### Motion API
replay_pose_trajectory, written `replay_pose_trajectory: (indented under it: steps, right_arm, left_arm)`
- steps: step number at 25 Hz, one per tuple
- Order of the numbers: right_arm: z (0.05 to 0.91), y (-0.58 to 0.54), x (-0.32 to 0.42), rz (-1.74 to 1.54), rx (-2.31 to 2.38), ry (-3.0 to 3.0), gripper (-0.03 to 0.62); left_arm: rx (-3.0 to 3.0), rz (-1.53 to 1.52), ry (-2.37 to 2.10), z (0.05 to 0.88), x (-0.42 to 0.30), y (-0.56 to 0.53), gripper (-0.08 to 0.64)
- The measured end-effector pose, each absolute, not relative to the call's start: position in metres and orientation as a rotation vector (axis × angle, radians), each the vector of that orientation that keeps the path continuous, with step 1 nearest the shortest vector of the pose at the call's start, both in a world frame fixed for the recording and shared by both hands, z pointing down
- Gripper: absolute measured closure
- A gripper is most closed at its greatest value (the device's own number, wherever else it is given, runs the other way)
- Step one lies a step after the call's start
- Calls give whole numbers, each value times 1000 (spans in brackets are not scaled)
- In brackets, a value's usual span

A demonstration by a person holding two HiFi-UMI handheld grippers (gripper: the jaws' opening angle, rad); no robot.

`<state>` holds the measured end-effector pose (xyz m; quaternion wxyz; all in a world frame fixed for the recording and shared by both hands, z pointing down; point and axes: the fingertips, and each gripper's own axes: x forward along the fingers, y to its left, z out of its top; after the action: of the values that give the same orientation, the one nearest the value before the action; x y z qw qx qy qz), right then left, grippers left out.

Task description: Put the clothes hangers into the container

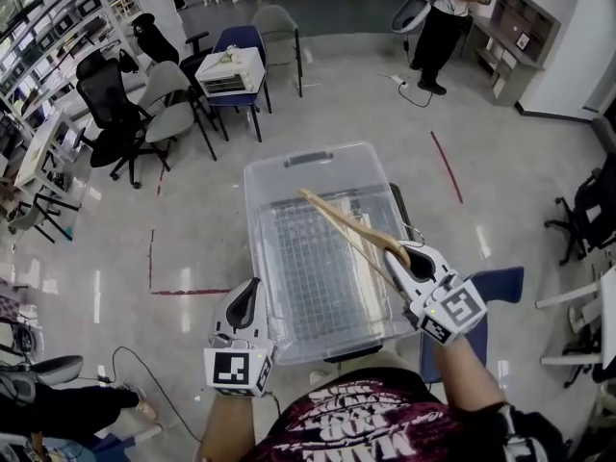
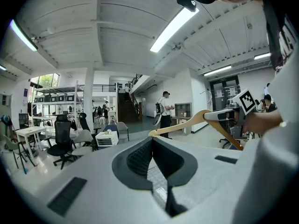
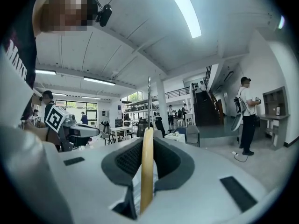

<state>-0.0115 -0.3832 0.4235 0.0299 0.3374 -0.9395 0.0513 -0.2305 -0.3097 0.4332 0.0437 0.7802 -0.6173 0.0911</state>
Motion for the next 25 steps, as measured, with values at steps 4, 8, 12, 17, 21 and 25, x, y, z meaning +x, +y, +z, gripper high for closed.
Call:
replay_pose_trajectory:
  steps: [4, 8, 12, 17, 21, 25]
  right_arm:
    - [446, -404, -15, 231, 988, -2880, 531]
    - [480, -419, -22, 304, 935, -2843, 531]
    - [527, -430, -31, 418, 870, -2783, 531]
    - [591, -426, -46, 531, 778, -2687, 531]
    - [648, -421, -55, 664, 731, -2601, 531]
    - [705, -425, -72, 793, 674, -2510, 531]
  left_arm:
    - [2373, 308, -1884, 437, -224, -330, 554]
    - [2349, 350, -1865, 454, -222, -343, 554]
    - [2306, 389, -1846, 480, -225, -354, 554]
    - [2282, 397, -1827, 495, -225, -354, 554]
    - [2281, 423, -1803, 504, -220, -348, 554]
    - [2288, 441, -1786, 513, -212, -347, 554]
